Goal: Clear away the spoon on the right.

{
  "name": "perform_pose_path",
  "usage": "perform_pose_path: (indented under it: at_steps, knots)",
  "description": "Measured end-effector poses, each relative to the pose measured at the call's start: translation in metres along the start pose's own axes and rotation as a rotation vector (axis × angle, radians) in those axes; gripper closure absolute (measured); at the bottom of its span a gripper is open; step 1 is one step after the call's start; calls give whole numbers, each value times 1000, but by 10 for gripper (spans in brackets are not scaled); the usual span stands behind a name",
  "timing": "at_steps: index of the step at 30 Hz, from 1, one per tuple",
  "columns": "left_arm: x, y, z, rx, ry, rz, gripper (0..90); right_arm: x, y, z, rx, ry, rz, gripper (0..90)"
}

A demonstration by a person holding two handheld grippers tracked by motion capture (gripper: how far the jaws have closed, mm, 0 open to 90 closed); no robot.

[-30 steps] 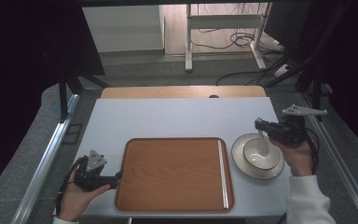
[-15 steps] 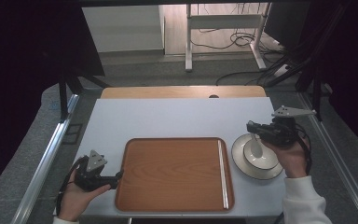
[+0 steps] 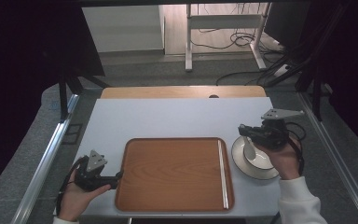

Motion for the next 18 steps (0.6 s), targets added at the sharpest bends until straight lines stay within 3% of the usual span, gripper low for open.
perform_pose_path:
  at_steps: [7, 18]
  knots:
    - [0, 0, 0, 2, 0, -5, 129, 6, -2, -1, -1, 13, 31, 858]
    - [0, 0, 1, 2, 0, -7, 129, 24, -10, -1, -14, -17, 71, 858]
Point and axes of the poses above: each handheld gripper's, and its own axes: z roughly backward along the jaws, y roughly out of its underside, x roughly to its left, the point moved 6 cm from there along -z, roughly forward along the jaws
